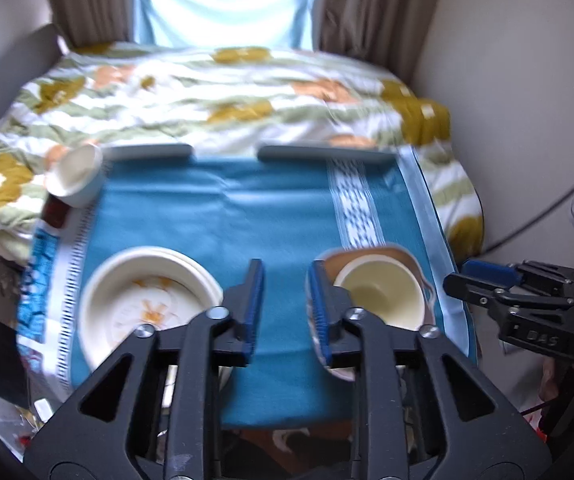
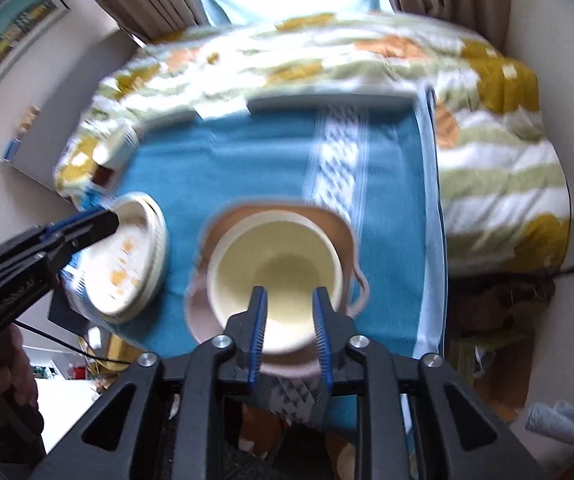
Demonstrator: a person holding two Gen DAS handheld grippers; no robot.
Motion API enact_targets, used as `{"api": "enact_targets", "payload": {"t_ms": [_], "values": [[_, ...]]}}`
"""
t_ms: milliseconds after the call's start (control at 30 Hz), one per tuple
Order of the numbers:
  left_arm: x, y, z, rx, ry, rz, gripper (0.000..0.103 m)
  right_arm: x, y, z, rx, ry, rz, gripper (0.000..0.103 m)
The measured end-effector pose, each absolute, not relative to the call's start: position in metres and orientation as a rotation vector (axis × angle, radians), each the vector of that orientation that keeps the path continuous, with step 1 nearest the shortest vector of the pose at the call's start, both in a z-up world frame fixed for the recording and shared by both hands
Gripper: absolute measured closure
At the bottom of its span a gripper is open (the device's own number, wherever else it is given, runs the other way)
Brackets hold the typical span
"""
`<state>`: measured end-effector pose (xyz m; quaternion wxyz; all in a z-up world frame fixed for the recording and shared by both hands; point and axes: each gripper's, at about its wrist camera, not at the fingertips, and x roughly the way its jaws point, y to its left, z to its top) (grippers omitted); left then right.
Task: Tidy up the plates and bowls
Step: 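Reach the right gripper to the small white bowl rim and close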
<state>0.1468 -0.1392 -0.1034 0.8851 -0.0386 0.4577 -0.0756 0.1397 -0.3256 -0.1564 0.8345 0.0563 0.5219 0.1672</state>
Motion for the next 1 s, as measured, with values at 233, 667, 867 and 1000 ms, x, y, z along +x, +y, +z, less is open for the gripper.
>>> {"api": "enact_targets", "payload": {"t_ms": [233,667,867,1000], "values": [[0.126,-0.044,-0.048,-0.144,0.759,0.072,0.0,0.167,-0.254,-0.088,0.09,0.819,0.603,0.007],[0.187,0.186,-0.125,-0.672,0.81,0.224,0.0,0.286,-0.052,-0.071,-0.205,0.827,0.691,0.007],[0.257,0.221,-0.195,-0.719,0.917,0.178,0.003,0.365,0.017,-0.167,-0.182,1.064,0.715,0.007],[0.299,0.224,-0.239,-0.721,0.983,0.111,0.028,0.396,0.038,-0.222,-0.134,1.174,0.718,0.021]]}}
